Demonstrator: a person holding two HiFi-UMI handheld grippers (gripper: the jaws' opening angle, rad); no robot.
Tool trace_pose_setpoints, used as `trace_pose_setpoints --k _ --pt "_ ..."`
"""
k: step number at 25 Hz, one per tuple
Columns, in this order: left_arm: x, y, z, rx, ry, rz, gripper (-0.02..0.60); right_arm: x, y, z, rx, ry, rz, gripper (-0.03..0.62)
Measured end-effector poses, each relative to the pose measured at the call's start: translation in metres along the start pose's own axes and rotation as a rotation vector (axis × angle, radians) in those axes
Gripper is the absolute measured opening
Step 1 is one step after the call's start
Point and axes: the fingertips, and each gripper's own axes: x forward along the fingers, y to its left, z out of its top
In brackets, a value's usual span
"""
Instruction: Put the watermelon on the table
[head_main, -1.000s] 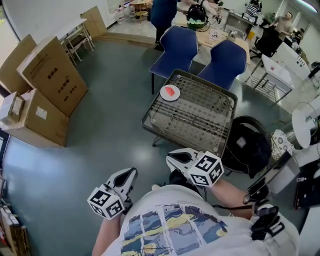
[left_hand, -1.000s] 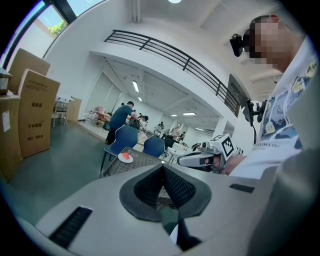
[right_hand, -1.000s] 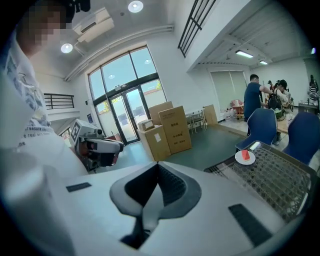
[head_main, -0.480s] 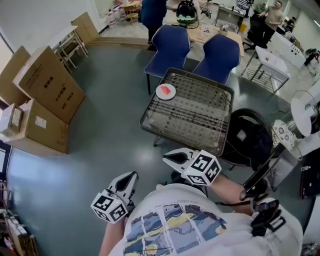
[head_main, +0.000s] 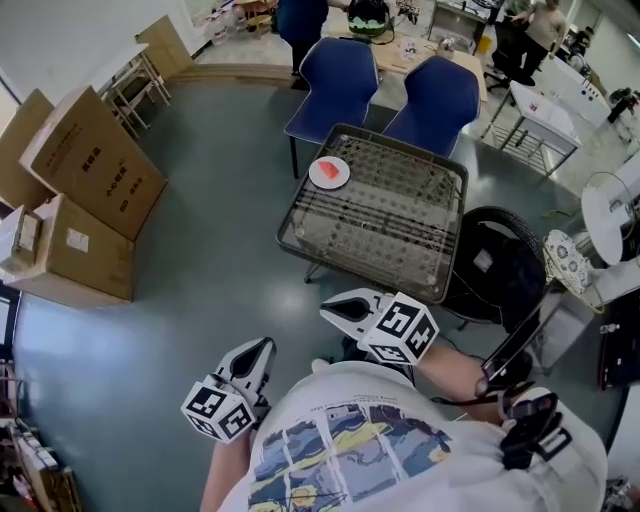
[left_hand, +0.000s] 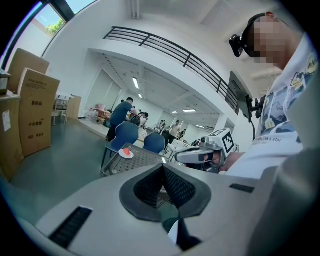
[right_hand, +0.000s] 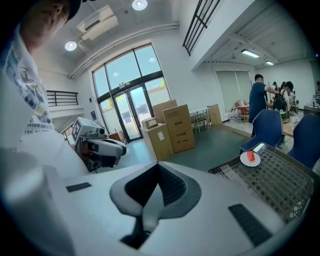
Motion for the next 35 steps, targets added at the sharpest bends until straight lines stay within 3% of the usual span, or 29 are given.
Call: trace_pose_setpoints --k 20,35 --pt "0.033 0.018 0.006 -0.012 0.06 -0.045 0.009 0.013 -0.03 -0.003 0.032 0.04 -0.023 0.009" --pt "0.099 0.052 0.032 -0.029 0.123 -0.059 0.009 0.028 -0.111 0.001 0.082 0.07 -0.04 0.009"
